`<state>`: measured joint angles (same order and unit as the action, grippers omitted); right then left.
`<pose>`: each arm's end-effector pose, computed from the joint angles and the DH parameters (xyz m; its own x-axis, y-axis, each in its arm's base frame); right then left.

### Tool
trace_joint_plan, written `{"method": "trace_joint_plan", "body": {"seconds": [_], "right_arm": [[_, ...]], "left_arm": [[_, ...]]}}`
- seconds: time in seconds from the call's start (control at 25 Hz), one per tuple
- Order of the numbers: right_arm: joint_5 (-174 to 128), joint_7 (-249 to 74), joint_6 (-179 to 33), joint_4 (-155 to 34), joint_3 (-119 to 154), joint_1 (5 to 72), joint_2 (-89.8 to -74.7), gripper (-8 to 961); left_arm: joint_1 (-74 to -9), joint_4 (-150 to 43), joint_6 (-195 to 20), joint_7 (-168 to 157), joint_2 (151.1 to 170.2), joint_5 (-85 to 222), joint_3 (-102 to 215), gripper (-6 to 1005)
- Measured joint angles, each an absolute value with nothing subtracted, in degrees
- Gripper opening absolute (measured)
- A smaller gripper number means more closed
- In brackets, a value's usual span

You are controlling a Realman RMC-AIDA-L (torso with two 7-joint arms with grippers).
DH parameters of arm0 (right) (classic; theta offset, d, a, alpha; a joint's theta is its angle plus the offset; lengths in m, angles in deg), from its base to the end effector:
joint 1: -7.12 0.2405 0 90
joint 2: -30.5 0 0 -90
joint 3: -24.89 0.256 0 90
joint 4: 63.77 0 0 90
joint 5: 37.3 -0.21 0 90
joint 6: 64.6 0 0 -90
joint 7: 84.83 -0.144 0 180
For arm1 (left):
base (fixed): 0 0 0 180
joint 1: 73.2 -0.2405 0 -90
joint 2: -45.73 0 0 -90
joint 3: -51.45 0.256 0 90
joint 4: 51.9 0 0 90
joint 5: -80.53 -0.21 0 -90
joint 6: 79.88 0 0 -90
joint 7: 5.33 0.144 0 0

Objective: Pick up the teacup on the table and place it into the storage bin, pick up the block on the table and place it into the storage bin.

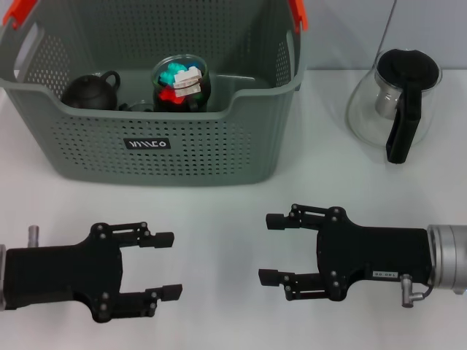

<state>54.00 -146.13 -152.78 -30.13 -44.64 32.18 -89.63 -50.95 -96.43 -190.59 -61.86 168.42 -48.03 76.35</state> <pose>0.2317 0.2840 -0.0600 0.8240 -0.1080 -0.5562 -0.1623 -0.9855 -0.0490 -0.2905 0.2456 0.0113 0.8569 0.0959 0.5065 0.1927 -0.9709 -0.1420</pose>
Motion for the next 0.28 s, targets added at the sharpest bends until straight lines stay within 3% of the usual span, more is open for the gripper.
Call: {"method": "trace_joint_plan", "body": {"seconds": [0.28], "right_arm": [[53.73,-142.18,-153.33,-32.22,-44.23,32.12,-89.58,832]], "left_arm": [[-50.13,-96.16,-190.69,-63.59,168.59,-47.87,78.38,689]]}}
